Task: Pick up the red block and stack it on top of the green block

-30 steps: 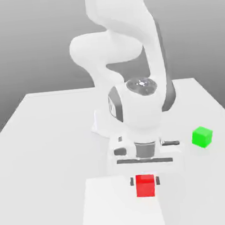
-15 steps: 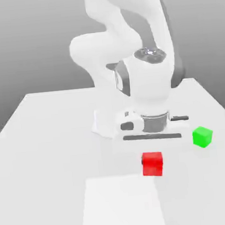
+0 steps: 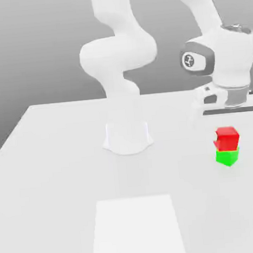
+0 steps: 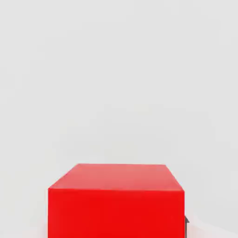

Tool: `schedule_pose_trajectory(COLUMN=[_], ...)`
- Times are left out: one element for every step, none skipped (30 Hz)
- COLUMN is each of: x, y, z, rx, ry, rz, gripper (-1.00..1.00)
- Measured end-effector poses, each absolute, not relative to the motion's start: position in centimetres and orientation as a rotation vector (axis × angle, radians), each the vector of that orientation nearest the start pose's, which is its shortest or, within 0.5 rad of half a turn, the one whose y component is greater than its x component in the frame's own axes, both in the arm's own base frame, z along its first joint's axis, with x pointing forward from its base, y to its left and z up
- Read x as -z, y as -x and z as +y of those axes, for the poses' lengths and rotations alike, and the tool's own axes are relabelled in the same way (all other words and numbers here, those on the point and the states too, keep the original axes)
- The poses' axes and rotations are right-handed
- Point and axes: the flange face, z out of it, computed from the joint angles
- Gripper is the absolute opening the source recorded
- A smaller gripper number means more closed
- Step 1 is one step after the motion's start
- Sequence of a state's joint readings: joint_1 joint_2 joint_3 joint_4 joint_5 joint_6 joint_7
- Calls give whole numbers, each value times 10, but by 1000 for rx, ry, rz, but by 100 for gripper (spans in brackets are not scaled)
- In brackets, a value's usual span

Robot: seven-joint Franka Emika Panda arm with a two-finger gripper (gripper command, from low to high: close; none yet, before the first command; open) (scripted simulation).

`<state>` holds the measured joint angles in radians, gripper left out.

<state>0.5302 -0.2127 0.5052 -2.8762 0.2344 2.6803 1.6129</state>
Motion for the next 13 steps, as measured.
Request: schedule_pose_trajectory(x=[-244, -245, -244, -239, -233, -225, -217, -208, -199, -191, -184, -184, -184], y=[-183, -171, -161, -157, -155, -155, -154, -154, -157, -154, -154, -154, -154], z=[298, 304, 308, 310, 312, 312, 313, 313, 311, 312, 311, 311, 311], rx=[-1, -1, 0, 2, 4, 6, 7, 8, 9, 8, 5, 5, 5], ry=[2895, 2898, 2899, 2900, 2900, 2900, 2900, 2901, 2894, 2900, 2898, 2897, 2898], rz=[1214, 1209, 1205, 1204, 1204, 1205, 1205, 1205, 1221, 1206, 1208, 1212, 1210], gripper=[-100, -100, -100, -100, -100, -100, -100, -100, -100, -100, 100, 100, 100])
